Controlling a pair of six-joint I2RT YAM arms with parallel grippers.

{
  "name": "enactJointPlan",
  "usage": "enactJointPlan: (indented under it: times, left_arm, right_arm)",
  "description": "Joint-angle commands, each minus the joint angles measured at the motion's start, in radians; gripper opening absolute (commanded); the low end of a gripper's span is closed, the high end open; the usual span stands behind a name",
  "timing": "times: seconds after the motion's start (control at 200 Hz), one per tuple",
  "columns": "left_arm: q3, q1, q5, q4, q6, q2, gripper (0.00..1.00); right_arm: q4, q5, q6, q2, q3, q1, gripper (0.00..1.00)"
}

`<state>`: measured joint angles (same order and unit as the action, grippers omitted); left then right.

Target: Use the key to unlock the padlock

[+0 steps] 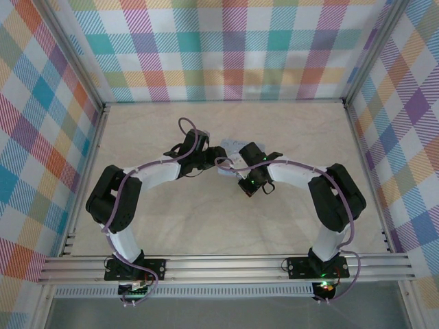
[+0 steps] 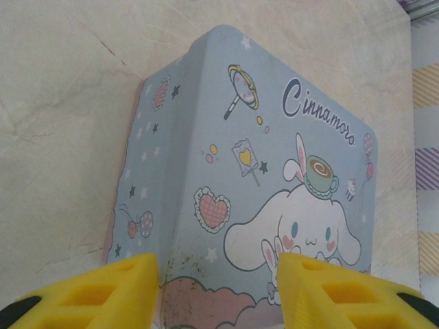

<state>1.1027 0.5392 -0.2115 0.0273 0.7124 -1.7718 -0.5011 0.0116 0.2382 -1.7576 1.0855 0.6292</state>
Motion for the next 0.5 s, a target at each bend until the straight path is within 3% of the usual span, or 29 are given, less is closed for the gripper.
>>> enactJointPlan:
  times: [0.0, 0.495]
  left_arm:
    - [0.022, -0.018, -0.006, -0.005, -0.019, -0.019, 0.48]
    - [0.022, -0.022, -0.042, 0.020, -0.012, -0.042, 0.40]
  right_arm:
    - [-0.039, 0.009, 0.031, -0.008, 0.022, -0.002, 0.00]
    - [0.023, -0.056, 0.099, 0.036, -0.023, 0.001, 0.00]
